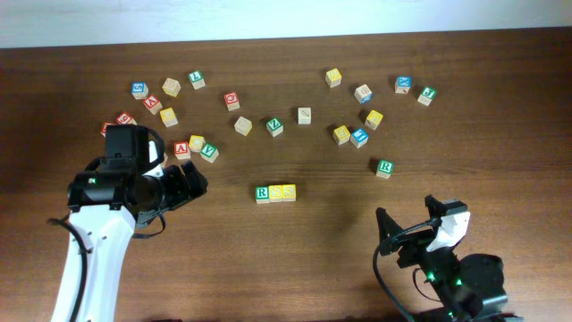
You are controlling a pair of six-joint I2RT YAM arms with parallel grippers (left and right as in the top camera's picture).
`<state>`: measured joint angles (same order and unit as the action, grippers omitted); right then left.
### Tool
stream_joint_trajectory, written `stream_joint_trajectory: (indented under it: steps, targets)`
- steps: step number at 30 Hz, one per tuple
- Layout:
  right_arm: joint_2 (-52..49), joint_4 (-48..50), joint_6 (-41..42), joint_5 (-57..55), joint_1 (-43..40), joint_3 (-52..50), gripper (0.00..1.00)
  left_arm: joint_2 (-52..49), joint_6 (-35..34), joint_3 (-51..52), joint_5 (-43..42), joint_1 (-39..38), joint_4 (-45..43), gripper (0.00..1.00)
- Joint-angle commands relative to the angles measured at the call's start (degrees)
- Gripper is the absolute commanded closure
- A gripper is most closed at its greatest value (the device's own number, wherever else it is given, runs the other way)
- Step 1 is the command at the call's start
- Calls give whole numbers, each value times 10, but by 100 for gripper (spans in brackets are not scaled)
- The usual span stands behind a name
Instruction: Spell out RSS
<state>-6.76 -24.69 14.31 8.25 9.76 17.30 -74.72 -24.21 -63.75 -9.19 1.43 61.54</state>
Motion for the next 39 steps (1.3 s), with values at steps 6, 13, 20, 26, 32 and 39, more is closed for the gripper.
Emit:
stream_joint_trajectory:
  steps: [6,13,20,26,32,39]
  targets:
    - [66,81,-6,14,-5,-85,2,6,3,1,2,2,1,1]
    - [66,196,-5,15,-5,-138,2,6,3,1,2,2,1,1]
    - [66,260,-6,-10,-4,-170,2,6,3,1,2,2,1,1]
    - [66,252,-21,-29,-4,-170,2,6,3,1,2,2,1,1]
    - [66,204,-36,-39,-5,-170,2,6,3,1,2,2,1,1]
    - [66,202,-56,-56,-5,-170,2,6,3,1,2,2,1,1]
